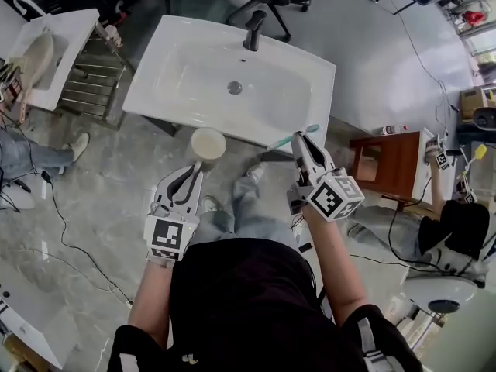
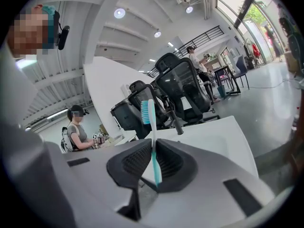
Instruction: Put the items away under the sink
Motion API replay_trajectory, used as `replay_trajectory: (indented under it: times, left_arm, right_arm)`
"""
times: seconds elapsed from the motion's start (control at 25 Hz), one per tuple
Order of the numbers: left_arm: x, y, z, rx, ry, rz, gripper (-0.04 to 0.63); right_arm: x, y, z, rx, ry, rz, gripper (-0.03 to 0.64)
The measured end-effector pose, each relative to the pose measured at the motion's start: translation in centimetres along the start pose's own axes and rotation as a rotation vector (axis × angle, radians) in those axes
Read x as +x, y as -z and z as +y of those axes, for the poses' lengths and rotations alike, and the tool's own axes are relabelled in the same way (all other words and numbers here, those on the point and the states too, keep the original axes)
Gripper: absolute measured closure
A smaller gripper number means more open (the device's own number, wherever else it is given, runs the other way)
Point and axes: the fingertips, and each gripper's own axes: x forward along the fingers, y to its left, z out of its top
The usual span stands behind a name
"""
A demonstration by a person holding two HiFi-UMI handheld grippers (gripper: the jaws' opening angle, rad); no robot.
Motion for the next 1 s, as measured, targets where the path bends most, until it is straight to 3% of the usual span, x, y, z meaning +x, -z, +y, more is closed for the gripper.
replay_trajectory:
  times: [0.44,0.72,1.0]
  left_arm:
    - [-3.6,7.6,0.3,-0.139,-0.134,-0.004,0.54]
    - [-1.7,13.5,-0.7,-0.151,-0.214,-0.017,0.54]
    - [1.5,19.3,-2.1,-0.16,-0.239,-0.025,0.54]
  right_arm:
    - [0.3,4.7,4.7,-0.116,-0.147,0.151,0.568]
    - [1.6,10.6,4.9,-0.222,-0.289,0.278,0.568]
    - [1.7,17.7,3.7,-0.268,-0.356,0.357,0.568]
